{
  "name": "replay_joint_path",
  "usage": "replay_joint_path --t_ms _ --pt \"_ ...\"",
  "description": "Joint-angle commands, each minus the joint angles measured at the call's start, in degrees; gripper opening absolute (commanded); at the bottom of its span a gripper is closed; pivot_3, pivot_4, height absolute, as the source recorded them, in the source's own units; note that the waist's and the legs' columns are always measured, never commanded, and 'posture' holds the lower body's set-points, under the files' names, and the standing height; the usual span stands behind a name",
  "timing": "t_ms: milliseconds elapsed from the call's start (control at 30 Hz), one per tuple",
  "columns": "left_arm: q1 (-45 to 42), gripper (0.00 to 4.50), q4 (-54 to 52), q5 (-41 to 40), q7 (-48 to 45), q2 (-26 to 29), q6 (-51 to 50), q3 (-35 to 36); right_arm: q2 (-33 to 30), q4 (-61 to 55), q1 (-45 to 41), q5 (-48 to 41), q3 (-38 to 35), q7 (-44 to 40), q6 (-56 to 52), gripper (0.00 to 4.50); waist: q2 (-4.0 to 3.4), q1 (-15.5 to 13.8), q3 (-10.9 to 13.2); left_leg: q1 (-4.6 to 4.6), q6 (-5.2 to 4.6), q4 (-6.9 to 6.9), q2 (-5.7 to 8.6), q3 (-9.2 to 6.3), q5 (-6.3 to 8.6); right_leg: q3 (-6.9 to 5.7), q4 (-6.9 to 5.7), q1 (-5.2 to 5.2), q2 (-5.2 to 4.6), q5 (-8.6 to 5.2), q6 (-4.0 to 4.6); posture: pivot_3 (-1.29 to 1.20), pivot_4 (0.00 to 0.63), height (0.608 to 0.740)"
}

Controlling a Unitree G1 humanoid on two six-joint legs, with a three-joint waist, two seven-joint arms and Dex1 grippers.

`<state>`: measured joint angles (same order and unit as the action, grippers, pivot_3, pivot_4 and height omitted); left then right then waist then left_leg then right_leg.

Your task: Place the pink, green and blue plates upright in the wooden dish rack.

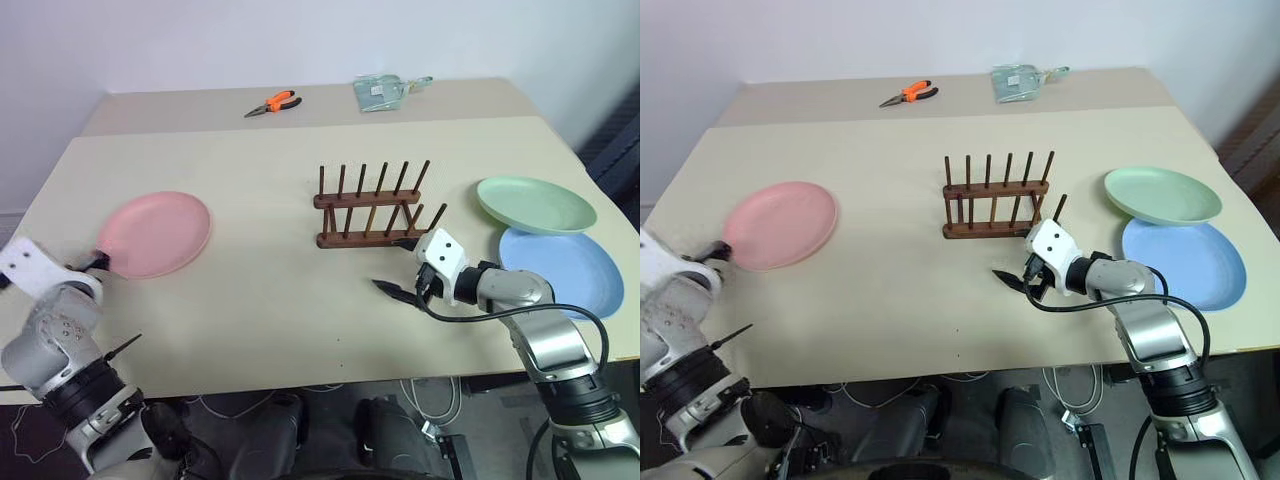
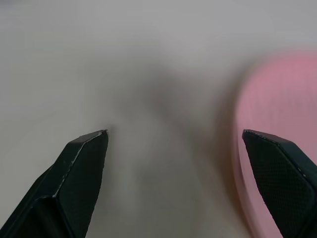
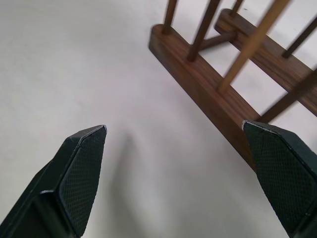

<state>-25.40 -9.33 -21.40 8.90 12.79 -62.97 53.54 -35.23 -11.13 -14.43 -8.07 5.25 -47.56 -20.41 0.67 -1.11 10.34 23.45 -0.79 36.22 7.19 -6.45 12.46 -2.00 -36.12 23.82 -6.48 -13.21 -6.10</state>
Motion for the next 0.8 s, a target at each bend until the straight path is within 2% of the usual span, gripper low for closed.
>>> replay_joint_path --t_ms 33,233,267,367,500,667,800 --pt "-0.9 3.53 -2.1 -5.6 -0.8 -1.6 -4.1 1.2 -0.2 -1.6 -0.7 -0.5 -0.7 0.0 1.5 4.5 -0.01 0.1 0.0 -0.02 0.0 0.0 0.0 0.0 0.0 0.0 0.0 -0.01 0.0 0.0 0.0 0.0 0.15 0.729" --pt "-2.1 0.39 -1.0 -8.5 1.6 -2.8 -4.5 2.8 -0.1 -2.0 -0.1 0.1 -1.2 1.5 2.5 4.5 0.04 0.3 0.0 -0.02 0.04 -0.03 0.0 0.0 -0.02 0.01 0.0 0.0 0.0 0.01 0.01 0.0 0.15 0.729" --pt "-2.1 0.04 -0.7 -8.8 2.0 -2.7 -4.4 2.8 -0.1 -2.1 -0.1 0.0 -1.4 1.7 2.5 4.5 0.05 0.3 0.0 -0.02 0.04 -0.03 0.0 0.01 -0.02 0.01 0.0 0.01 0.0 0.01 0.01 0.0 0.15 0.729" --pt "-1.3 0.04 -1.8 -7.5 -2.3 0.0 1.3 -4.7 -1.2 -3.8 -0.9 -1.9 -2.8 1.0 0.1 4.5 0.08 0.3 0.0 -0.02 0.05 -0.04 0.0 0.01 -0.02 0.02 0.0 0.01 0.0 0.01 0.02 0.0 0.15 0.729" --pt "-1.2 0.04 -5.0 -7.1 -7.0 2.5 7.4 -13.3 -2.0 -5.9 -3.1 -0.1 -2.2 1.5 1.4 4.5 0.09 0.2 0.0 -0.01 0.07 -0.03 0.0 0.01 -0.03 0.03 0.01 0.01 0.0 0.02 0.04 0.0 0.15 0.729" --pt "-9.4 0.04 -9.2 -7.9 -9.6 3.9 9.2 -24.1 0.1 -8.6 -11.2 4.7 1.9 3.4 7.6 4.5 0.29 0.3 0.1 0.03 0.11 -0.05 -0.01 0.02 -0.05 0.03 0.0 0.09 0.0 0.03 0.05 0.0 0.15 0.729" --pt "-16.3 0.04 -10.5 -9.1 -8.7 1.4 8.4 -29.3 1.7 -7.9 -16.7 10.8 6.9 4.6 12.5 4.5 0.33 0.4 0.2 0.07 0.25 -0.09 0.0 0.04 -0.14 0.03 0.02 0.14 0.01 0.03 0.04 0.0 0.15 0.729"
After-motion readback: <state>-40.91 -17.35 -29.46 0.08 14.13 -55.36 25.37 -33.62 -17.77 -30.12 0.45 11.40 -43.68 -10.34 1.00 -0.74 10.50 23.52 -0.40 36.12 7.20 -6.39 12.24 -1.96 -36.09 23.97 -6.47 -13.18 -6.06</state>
